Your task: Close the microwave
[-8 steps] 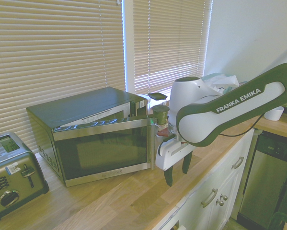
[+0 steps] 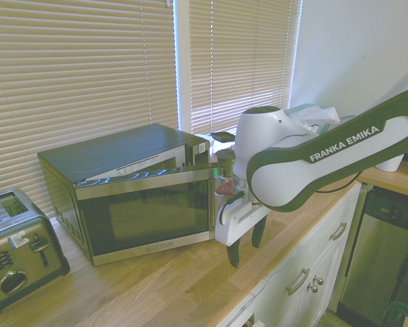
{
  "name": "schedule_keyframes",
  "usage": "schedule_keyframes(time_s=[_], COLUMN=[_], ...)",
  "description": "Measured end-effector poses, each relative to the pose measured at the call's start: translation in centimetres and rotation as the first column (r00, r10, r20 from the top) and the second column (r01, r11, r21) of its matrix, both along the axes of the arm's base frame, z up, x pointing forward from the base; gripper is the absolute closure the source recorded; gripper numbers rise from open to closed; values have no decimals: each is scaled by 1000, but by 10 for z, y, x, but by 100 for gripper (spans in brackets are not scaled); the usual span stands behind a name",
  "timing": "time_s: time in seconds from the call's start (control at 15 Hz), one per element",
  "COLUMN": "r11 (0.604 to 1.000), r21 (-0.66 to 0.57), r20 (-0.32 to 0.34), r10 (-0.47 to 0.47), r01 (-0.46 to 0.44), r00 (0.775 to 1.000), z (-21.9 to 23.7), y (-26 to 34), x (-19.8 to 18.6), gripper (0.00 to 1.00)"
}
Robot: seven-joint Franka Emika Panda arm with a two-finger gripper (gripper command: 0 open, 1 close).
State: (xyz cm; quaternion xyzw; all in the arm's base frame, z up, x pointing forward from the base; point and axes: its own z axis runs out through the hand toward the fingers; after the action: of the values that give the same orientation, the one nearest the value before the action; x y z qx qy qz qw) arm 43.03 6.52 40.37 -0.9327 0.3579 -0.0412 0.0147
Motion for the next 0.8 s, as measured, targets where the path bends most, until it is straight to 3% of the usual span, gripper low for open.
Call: schedule_keyframes(time_s=[0.4,0.6,0.8], r11=[1000,998,986], r21=[0,-11,-33], r20=[78,101,166], r10=[6,-60,-157], r01=[-6,61,165], r00=[997,993,974], z=[45,50,61], y=[34,41,34], x=[41,85,126], gripper=[0,0,0])
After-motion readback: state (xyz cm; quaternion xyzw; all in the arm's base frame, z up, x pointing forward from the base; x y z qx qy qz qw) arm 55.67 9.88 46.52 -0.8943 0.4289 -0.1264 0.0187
